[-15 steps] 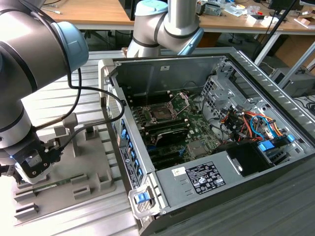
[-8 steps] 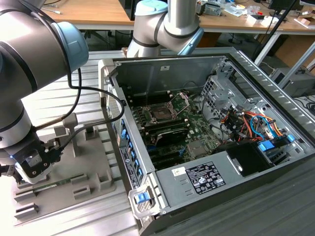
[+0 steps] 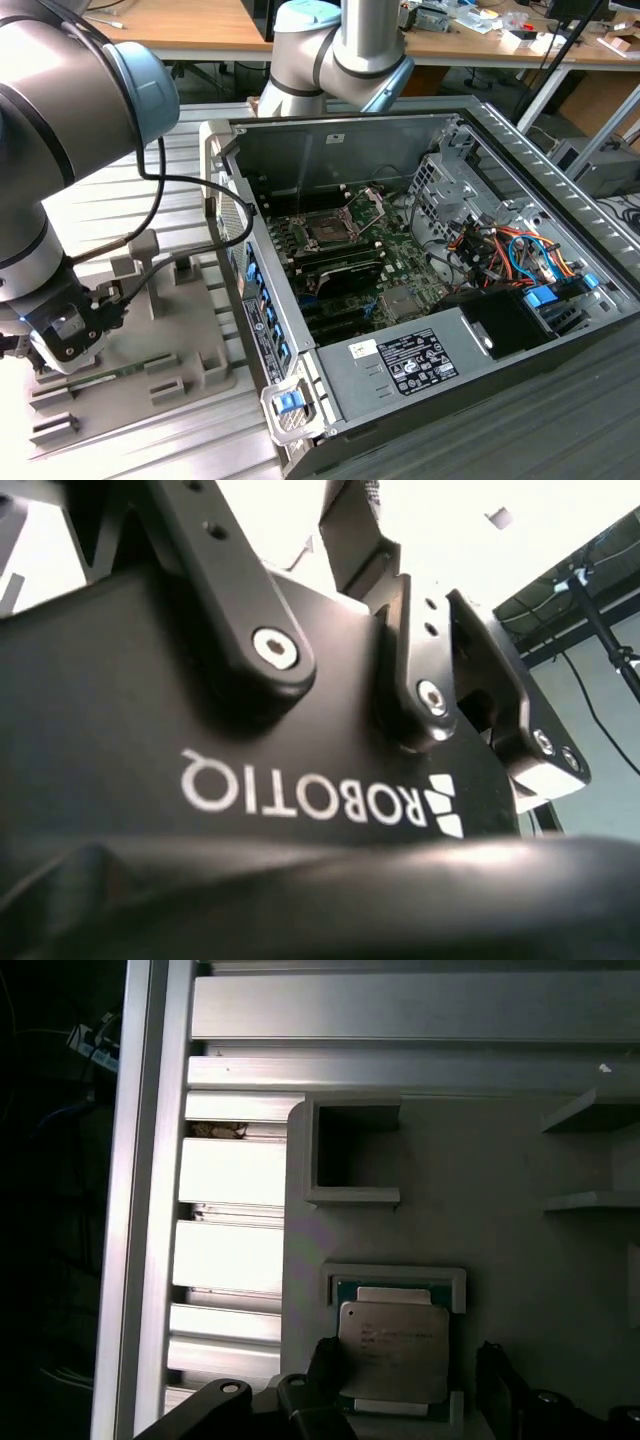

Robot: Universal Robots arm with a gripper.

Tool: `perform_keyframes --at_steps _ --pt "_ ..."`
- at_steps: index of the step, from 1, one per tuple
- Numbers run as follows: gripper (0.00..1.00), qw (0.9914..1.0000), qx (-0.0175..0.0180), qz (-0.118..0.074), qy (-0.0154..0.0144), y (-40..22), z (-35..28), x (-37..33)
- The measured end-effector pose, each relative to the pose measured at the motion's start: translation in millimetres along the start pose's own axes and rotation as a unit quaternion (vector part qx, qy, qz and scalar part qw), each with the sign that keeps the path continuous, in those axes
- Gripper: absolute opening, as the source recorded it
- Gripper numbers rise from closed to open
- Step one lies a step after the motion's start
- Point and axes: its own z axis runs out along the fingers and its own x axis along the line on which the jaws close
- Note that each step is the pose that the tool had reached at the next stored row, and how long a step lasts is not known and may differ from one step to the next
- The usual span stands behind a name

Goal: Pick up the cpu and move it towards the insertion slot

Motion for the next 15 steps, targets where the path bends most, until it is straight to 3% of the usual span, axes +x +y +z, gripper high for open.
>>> perform_keyframes --at_steps 3,15 --pt "0.66 1.00000 0.0000 0.000 -0.0001 0.1 -3.2 -0.1" --pt "0.66 1.00000 0.0001 0.000 0.0001 1.2 -1.4 6.5"
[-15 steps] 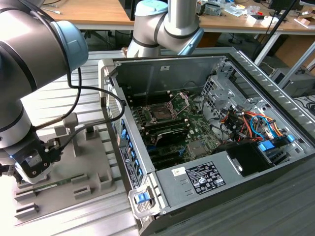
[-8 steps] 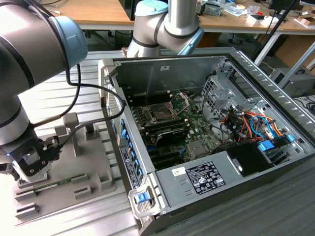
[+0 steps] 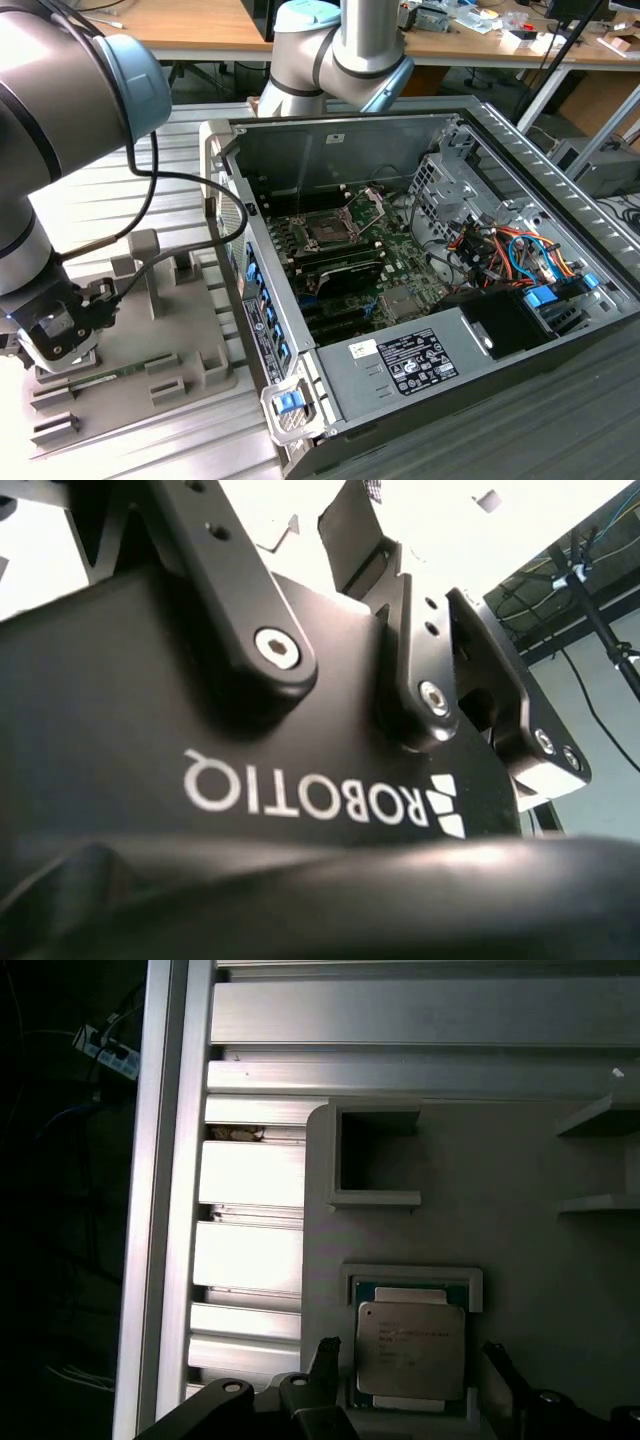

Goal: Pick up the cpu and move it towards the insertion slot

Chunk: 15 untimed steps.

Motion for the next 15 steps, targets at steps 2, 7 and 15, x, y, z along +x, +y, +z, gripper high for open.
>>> perform_keyframes --at_steps 2,7,15 --pt "0.66 1.00000 0.0000 0.000 0.0000 0.1 0.7 0.2" --pt "0.66 1.00000 0.0000 0.000 0.0000 1.1 2.9 0.8" --pt "0.66 0.99990 -0.0063 -0.012 0.0000 2.7 4.2 -0.7"
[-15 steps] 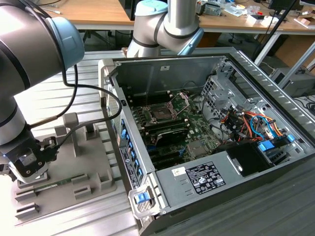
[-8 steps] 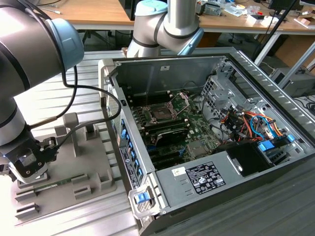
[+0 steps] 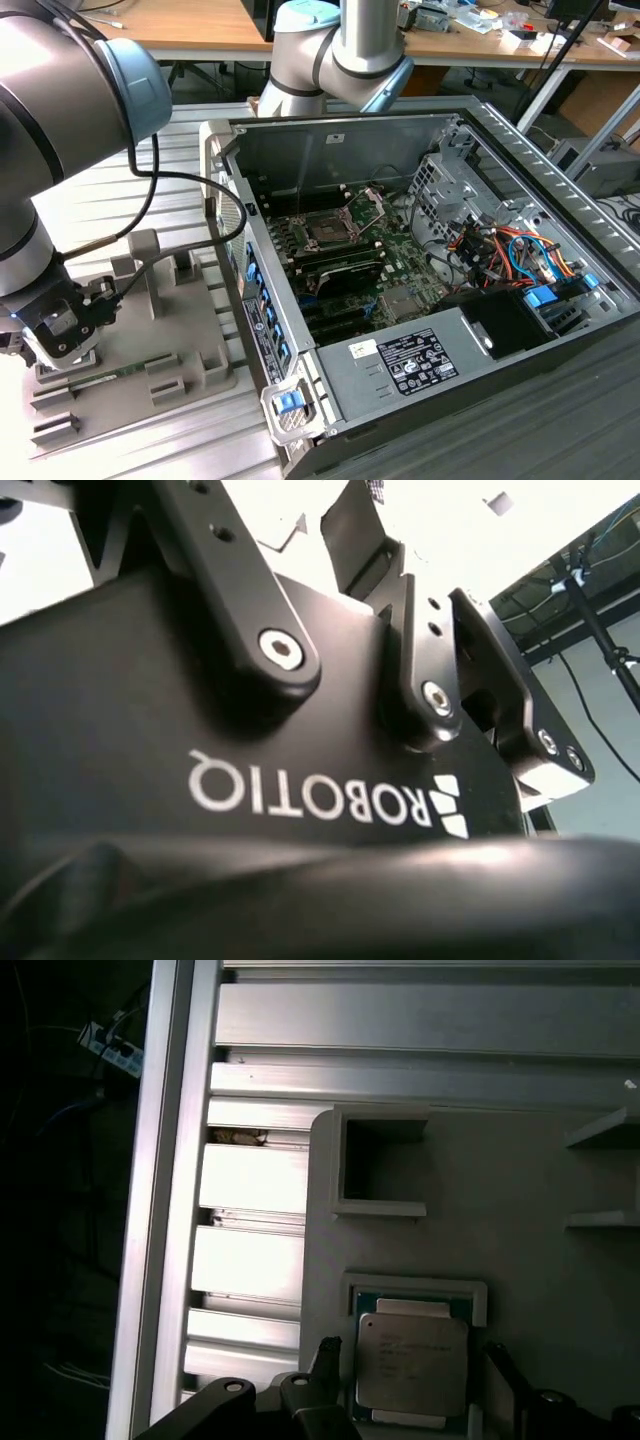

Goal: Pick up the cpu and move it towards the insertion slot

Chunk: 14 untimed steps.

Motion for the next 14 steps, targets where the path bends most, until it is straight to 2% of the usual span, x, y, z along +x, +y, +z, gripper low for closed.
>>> perform_keyframes --at_steps 6,14 --pt "0.66 0.99999 -0.0040 -0.002 -0.0004 -0.2 2.7 -0.2" --pt "0.66 0.99998 -0.0059 -0.002 -0.0005 -0.3 5.1 -0.2"
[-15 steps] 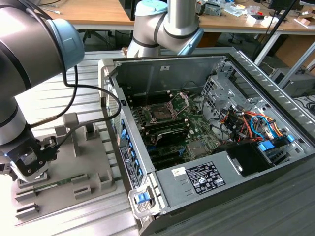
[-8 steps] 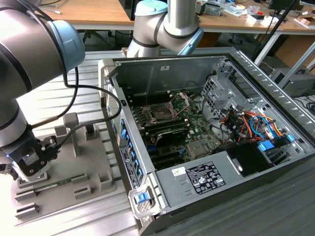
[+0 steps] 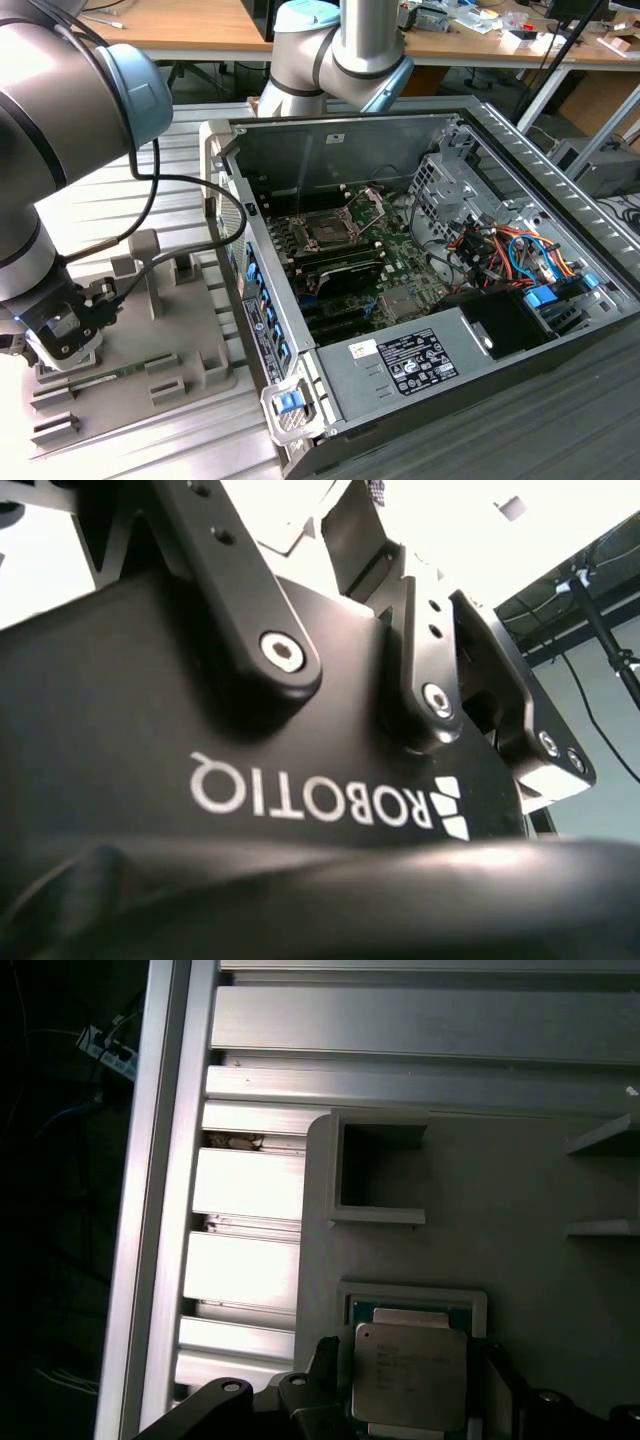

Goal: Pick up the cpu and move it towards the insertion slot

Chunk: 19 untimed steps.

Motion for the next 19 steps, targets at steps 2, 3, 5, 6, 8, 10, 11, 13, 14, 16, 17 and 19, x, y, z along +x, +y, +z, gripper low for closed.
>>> perform_keyframes --at_steps 2,3,5,6,8,10,11,13,14,16,17,19 --pt "0.66 1.00000 0.0000 0.000 0.0000 0.0 0.0 0.0" --pt "0.66 1.00000 0.0000 0.000 0.0000 0.0 0.1 0.0" --pt "0.66 1.00000 0.0000 0.000 0.0000 0.0 0.1 0.0" --pt "0.66 1.00000 0.0000 0.000 0.0000 0.0 0.1 0.0" --pt "0.65 1.00000 0.0000 0.000 0.0000 0.0 0.1 0.0" --pt "0.55 1.00000 0.0000 0.000 0.0001 0.0 0.1 0.0" --pt "0.55 1.00000 0.0000 0.000 0.0000 0.0 0.2 0.0" --pt "0.55 1.00000 0.0000 0.000 0.0000 0.0 0.2 0.0" --pt "0.55 1.00000 0.0000 0.000 0.0000 0.0 0.2 0.0" --pt "0.55 1.00000 0.0000 0.000 0.0000 0.0 0.3 0.0" --pt "0.55 1.00000 0.0000 0.000 0.0000 0.0 0.3 0.0" --pt "0.55 1.00000 0.0000 0.000 0.0000 0.0 0.3 0.0"
